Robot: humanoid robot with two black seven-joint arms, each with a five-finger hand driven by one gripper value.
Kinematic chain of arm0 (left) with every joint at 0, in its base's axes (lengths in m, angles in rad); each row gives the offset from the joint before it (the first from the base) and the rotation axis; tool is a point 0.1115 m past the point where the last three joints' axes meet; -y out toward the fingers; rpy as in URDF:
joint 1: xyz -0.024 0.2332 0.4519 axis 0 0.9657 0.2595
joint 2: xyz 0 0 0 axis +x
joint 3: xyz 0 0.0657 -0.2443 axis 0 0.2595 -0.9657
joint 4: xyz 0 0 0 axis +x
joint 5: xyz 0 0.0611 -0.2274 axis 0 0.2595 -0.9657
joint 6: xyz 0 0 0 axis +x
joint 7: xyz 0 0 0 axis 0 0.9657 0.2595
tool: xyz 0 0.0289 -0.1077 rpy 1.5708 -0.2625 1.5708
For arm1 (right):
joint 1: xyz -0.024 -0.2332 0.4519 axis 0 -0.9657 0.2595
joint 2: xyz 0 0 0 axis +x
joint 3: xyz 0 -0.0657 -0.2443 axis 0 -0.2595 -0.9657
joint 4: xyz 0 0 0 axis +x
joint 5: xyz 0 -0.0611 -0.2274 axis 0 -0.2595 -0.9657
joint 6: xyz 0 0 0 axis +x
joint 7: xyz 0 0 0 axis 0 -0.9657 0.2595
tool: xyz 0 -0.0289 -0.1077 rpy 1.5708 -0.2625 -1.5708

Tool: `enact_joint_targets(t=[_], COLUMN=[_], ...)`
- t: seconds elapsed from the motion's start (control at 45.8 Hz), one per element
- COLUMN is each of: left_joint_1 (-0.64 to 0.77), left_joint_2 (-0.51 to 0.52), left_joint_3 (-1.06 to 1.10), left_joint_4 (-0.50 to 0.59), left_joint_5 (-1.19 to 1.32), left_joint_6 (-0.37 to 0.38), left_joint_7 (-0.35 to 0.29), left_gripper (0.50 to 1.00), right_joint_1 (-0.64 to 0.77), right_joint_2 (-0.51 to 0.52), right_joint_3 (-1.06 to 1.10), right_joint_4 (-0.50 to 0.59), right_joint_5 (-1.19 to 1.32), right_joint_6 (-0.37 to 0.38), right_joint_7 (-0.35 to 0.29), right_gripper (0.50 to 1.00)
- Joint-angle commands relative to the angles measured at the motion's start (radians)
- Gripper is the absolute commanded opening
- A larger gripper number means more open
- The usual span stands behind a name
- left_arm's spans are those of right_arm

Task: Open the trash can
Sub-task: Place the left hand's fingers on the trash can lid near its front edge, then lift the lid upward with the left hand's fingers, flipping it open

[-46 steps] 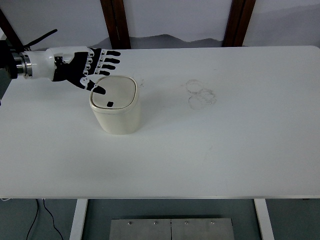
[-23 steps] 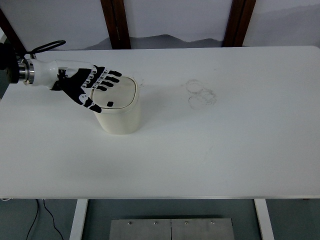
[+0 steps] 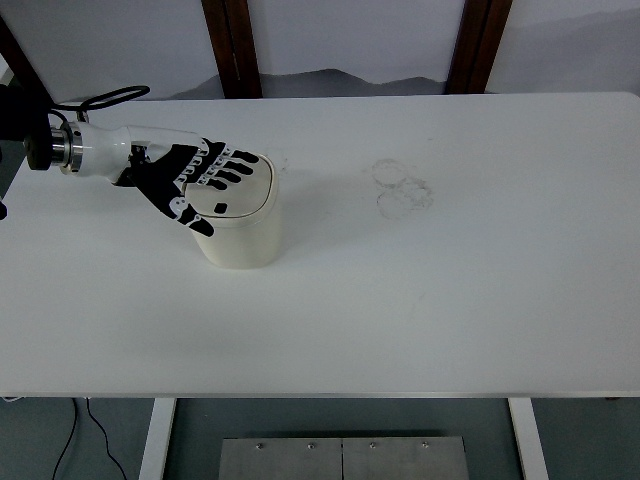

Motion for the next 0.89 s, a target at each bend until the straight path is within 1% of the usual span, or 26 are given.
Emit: enact_joint_targets(t=[0.0, 0.458, 0.72, 0.873], left_joint_1=[0.002, 0.01, -0.031, -0.03], left_joint_2=[0.0, -0.005, 0.002, -0.001], left_joint_3=[0.006, 0.029, 0.022, 0.014], left_joint_4=[0.0, 0.002, 0.012, 0.045], left_joint_5=[0.001, -0.001, -0.021, -0.131], left_joint_6=[0.0, 0.0, 0.0, 0.0], left_joint_7=[0.0, -0.001, -0.003, -0.003], left_gripper=[1.0, 1.0, 1.0, 1.0], right_joint_1=[0.0, 0.0, 0.0, 0.0], right_joint_2=[0.0, 0.0, 0.0, 0.0], right_joint_3=[0.0, 0.0, 0.0, 0.0], right_joint_4=[0.0, 0.0, 0.0, 0.0], right_joint_5=[0.0, 0.0, 0.0, 0.0], right_joint_6=[0.0, 0.0, 0.0, 0.0], right_joint_7=[0.0, 0.0, 0.0, 0.0], right_gripper=[0.993, 0.993, 0.993, 0.993])
